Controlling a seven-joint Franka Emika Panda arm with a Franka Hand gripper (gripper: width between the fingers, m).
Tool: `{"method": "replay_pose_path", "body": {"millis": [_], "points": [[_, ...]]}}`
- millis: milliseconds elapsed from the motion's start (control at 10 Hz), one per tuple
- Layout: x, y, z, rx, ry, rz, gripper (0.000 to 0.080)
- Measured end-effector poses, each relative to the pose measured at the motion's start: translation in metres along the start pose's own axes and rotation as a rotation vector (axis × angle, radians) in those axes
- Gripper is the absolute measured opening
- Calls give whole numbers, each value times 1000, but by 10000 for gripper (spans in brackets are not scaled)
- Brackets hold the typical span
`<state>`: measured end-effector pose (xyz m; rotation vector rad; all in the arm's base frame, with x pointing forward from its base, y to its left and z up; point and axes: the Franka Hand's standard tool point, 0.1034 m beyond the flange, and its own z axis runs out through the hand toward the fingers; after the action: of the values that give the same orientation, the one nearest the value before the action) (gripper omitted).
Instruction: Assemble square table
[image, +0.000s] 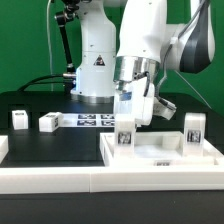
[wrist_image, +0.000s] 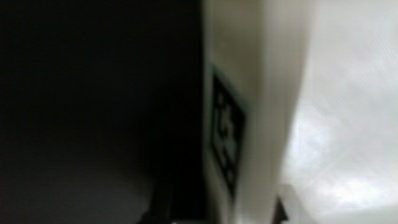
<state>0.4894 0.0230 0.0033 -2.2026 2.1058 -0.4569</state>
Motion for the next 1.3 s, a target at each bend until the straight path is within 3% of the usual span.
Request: {"method": "replay_pose_path", "body": {"millis": [500,1100,1300], "points": [[22,3,3,-13,11,-29,80],[24,4,3,-13,13,-64,80],[26,6,3,-19,13,-191,80]]}}
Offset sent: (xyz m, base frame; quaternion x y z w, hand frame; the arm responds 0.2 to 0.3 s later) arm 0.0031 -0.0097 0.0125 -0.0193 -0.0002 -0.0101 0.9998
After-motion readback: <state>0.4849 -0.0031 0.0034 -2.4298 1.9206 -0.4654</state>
